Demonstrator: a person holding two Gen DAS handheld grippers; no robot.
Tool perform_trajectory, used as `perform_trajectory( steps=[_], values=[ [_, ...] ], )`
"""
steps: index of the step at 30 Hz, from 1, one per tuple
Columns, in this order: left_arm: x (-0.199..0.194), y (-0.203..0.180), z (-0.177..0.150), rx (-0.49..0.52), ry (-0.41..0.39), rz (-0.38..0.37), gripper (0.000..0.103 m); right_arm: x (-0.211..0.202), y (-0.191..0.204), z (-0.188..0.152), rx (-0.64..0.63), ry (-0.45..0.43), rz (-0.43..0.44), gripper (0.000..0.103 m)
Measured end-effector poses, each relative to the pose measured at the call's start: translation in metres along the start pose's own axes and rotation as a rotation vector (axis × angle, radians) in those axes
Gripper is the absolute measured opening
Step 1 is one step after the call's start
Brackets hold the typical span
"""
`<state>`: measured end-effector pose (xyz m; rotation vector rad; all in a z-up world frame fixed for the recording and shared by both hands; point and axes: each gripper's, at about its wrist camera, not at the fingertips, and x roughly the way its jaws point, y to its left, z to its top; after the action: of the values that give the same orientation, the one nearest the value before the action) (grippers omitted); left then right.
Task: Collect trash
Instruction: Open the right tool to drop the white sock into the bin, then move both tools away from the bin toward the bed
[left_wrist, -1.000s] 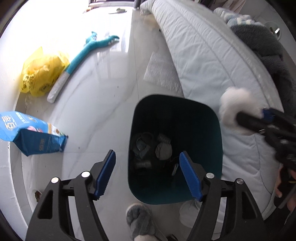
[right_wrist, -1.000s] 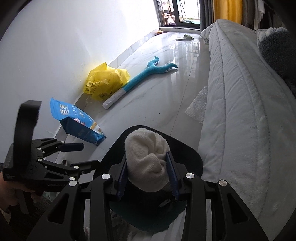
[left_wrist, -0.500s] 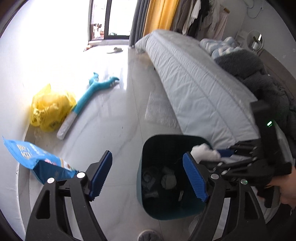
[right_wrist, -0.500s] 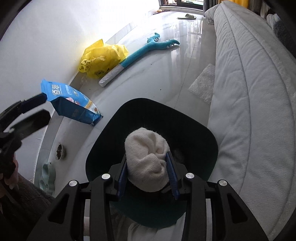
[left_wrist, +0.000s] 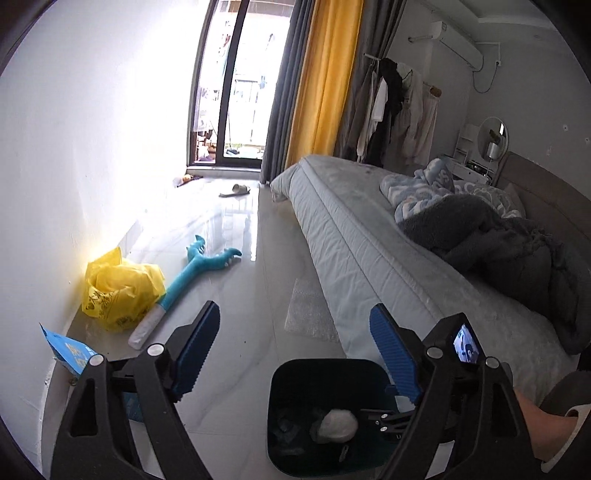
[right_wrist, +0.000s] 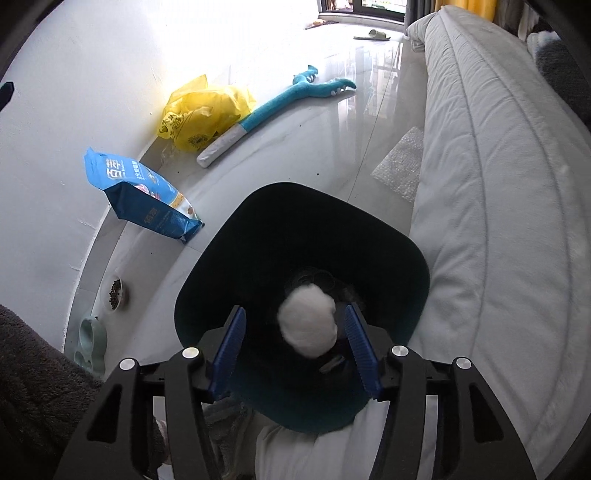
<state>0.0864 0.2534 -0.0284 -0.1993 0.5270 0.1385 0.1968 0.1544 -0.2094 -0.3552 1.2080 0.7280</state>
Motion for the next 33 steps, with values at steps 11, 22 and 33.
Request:
perform_trajectory(
  steps=[11, 22, 33],
  values=[
    [-0.052, -0.059, 0.015, 0.010, -0.171, 0.030, 0.091, -0.107, -0.021, -0.039, 0.042, -0.275, -0.033, 0.069],
    [-0.048, -0.125, 0.000, 0.057, -0.146, 0.021, 0.099, -0.212, -0.061, -0.109, 0.147, -0.534, -0.133, 0.091],
    [-0.067, -0.162, -0.021, 0.143, -0.127, -0.010, 0.100, -0.299, -0.098, -0.190, 0.200, -0.727, -0.270, 0.099]
  ],
)
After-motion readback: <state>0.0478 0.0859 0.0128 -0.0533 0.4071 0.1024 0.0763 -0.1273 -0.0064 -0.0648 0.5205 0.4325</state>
